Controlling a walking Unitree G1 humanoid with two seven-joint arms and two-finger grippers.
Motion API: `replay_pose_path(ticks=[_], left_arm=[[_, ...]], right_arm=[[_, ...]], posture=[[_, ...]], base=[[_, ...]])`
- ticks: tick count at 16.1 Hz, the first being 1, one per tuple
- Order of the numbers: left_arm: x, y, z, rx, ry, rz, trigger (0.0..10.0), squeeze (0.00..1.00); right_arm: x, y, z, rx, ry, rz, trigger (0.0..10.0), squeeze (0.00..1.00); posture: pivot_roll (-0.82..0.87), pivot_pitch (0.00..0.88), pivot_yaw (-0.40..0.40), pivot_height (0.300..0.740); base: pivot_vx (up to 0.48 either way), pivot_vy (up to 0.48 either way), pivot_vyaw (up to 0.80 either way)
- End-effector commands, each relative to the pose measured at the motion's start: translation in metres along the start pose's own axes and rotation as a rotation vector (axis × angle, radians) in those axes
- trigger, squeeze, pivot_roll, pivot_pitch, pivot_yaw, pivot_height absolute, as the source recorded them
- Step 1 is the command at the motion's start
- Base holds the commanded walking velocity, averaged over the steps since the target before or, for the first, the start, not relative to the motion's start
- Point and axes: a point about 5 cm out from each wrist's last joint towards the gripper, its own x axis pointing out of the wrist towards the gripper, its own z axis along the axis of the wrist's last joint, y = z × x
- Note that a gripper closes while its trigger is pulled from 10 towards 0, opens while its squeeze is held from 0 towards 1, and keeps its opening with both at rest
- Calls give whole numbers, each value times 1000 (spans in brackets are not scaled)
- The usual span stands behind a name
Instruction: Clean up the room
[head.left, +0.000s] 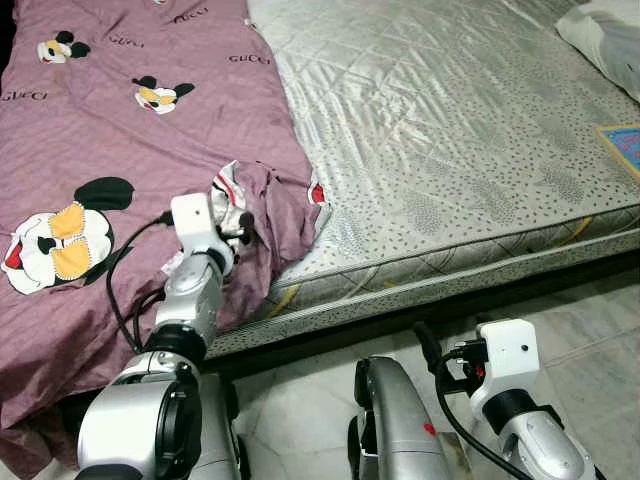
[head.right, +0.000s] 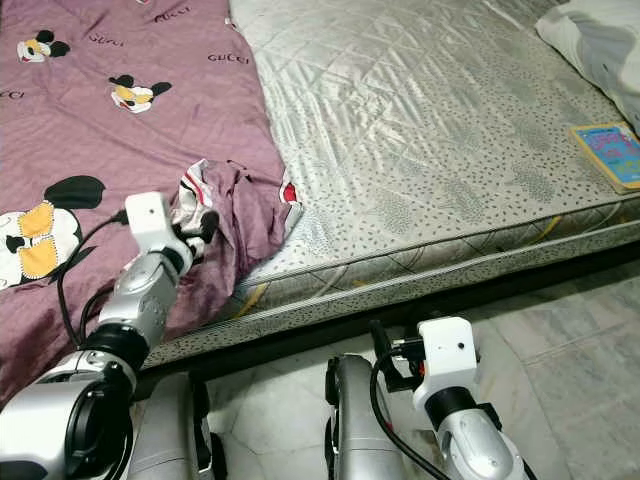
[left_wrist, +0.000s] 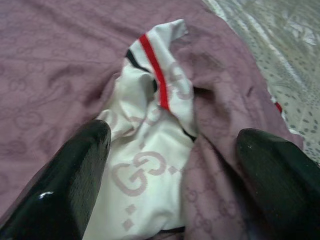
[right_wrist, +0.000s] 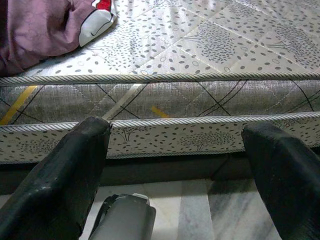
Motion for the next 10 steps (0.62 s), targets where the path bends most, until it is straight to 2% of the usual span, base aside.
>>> replay_pose_path(ticks=[1, 2, 5, 7, 10], left_arm=[[-1, -4, -8, 44, 29, -28, 10000, 0], [-2, -8, -12, 79, 48, -66, 10000, 0], [-7, -10, -33, 112, 170, -129, 10000, 0], [-11, -10, -44, 100, 217, -156, 0, 0], [-11, -9, -46, 121, 243, -162, 0, 0]], right_arm=[[-2, -2, 1, -7, 6, -9, 10000, 0], [-2, -2, 2, -9, 7, -5, 10000, 0], [-1, -2, 2, -14, 9, -6, 10000, 0], [0, -3, 3, -19, 7, -11, 10000, 0], [1, -4, 4, -27, 3, -25, 10000, 0]], posture=[[-178, 260, -4, 557], [-178, 260, -4, 557], [-187, 253, -4, 557], [-196, 250, -3, 557], [-198, 248, 0, 557]], base=[[0, 0, 0], [0, 0, 0], [0, 0, 0], [0, 0, 0], [0, 0, 0]])
